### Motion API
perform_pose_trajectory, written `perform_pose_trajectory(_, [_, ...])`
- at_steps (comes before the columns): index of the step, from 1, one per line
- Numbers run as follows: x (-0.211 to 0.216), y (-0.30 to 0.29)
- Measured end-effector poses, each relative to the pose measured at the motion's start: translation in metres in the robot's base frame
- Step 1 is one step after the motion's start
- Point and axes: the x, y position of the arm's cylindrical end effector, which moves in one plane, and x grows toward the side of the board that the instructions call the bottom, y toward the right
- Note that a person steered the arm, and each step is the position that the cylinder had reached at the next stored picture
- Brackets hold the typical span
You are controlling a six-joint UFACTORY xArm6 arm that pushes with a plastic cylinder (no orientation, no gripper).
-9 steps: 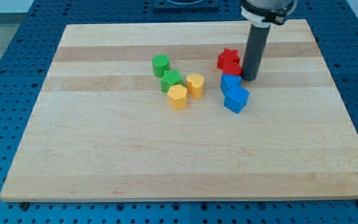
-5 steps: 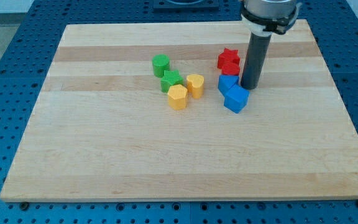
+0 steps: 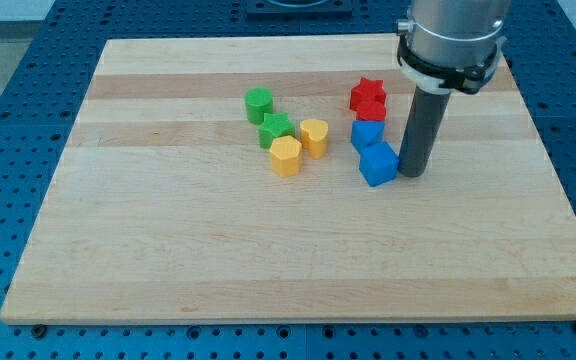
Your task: Separate the blue cube from blue triangle
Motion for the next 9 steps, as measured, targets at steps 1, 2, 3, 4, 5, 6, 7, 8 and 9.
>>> perform_pose_trajectory(1, [0.000, -0.001])
perform_pose_trajectory(2, [0.000, -0.002])
perform_pose_trajectory(3, [0.000, -0.006])
perform_pose_trajectory(4, [0.000, -0.006])
perform_pose_trajectory(5, [0.001, -0.006])
perform_pose_trajectory(6, [0.012, -0.006])
perform_pose_trajectory(7, [0.027, -0.006])
perform_pose_trajectory(8, [0.027, -0.015])
perform_pose_trajectory(9, [0.027, -0.021])
